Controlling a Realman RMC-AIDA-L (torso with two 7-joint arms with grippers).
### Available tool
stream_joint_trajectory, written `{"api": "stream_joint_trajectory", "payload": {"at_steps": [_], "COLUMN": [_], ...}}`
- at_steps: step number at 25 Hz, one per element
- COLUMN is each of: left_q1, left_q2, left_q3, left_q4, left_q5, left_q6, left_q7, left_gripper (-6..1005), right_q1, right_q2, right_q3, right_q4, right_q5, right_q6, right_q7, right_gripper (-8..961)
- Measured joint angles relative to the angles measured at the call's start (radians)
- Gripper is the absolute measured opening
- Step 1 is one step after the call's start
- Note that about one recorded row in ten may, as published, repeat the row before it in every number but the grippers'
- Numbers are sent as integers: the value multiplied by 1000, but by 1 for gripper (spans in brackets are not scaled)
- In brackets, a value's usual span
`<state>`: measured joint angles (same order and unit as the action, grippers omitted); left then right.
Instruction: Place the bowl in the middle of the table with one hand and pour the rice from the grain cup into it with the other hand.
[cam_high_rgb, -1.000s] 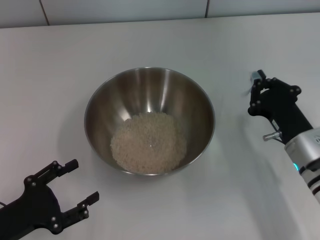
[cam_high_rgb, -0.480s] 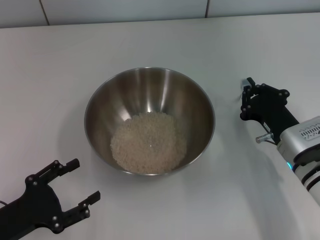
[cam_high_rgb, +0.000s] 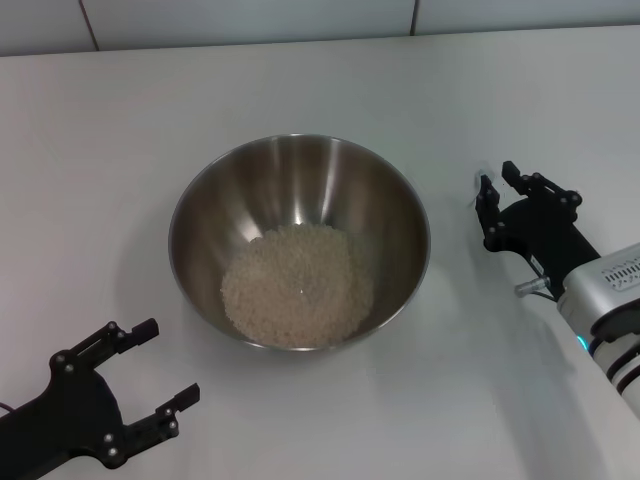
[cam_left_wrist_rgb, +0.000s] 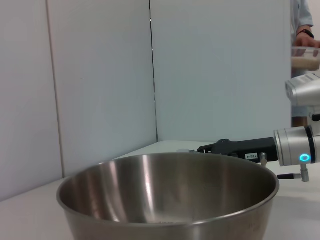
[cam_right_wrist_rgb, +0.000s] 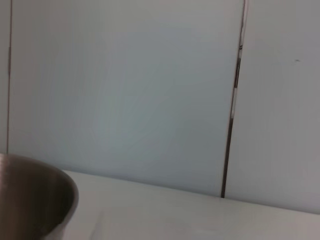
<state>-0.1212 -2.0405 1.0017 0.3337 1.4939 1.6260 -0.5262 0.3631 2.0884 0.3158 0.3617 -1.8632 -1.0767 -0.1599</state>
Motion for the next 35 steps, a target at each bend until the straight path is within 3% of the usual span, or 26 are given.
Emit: {"api": "stream_joint_trajectory", "payload": {"at_steps": [7,13,19,21,23,28,35], "left_q1": [0,3,13,17,17,18,17], "left_q2": [2,2,4,4,5,5,5], "left_q3": [0,0,0,0,0,0,0], "left_q4": [-3,-3,-6,-7,-7,-7,-7], "left_q5": [0,0,10,11,12,13,12], "left_q6": [0,2,13,15,15,17,17], "left_q7": [0,0,0,2,3,2,1], "left_gripper": [787,787,787,787,787,787,787], "right_q1": [-37,-122,-183,-169,-146,-113,-102], "right_q2": [-4,-14,-86,-92,-81,-8,-10], "right_q3": [-14,-83,-270,-314,-340,-355,-357], "right_q4": [8,20,-58,-126,-196,-344,-343], "right_q5": [-3,-19,-206,-290,-351,-407,-410], "right_q6": [-15,-163,-364,-405,-424,-427,-430], "right_q7": [1,7,218,304,378,435,442], "right_gripper": [464,534,604,627,649,762,779]}}
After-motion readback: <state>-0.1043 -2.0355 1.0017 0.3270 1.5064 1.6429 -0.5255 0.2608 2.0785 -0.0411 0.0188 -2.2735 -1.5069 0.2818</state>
